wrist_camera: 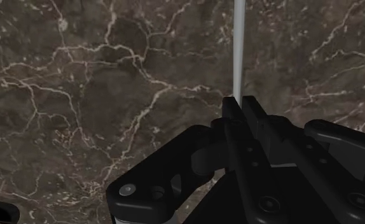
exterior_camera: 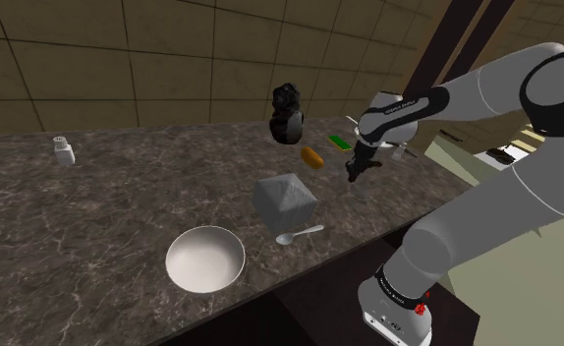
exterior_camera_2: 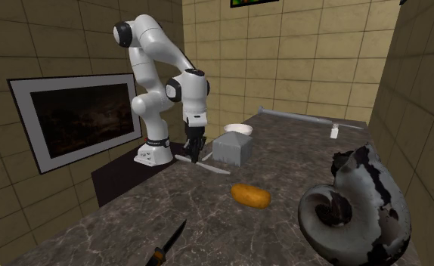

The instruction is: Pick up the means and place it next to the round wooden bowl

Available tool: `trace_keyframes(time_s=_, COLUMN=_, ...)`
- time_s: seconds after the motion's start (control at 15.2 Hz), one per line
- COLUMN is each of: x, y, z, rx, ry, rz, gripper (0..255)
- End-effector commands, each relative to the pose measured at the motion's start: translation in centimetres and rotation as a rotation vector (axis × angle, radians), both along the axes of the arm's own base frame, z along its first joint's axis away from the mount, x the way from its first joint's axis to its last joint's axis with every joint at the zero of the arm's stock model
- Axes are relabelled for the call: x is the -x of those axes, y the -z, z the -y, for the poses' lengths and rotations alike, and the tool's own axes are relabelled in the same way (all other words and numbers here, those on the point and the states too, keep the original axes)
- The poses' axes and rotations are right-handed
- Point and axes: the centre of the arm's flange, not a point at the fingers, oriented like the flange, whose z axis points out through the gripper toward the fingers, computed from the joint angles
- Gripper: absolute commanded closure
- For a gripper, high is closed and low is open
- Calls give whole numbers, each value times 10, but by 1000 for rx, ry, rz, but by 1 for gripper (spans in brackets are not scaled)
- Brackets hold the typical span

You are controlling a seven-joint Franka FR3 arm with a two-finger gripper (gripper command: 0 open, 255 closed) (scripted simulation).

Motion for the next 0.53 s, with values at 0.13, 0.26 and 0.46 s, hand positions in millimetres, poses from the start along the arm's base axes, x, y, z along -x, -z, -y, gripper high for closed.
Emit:
trace_keyframes(time_s=0.13, x=1, y=-21, z=1, rx=0, ry=0, rz=-1, gripper=255)
trace_keyframes(time_s=0.26, x=1, y=-32, z=1, rx=0, ry=0, rz=-1, gripper=255)
trace_keyframes(time_s=0.46, x=1, y=-48, z=1, rx=0, ry=0, rz=-1, gripper=255)
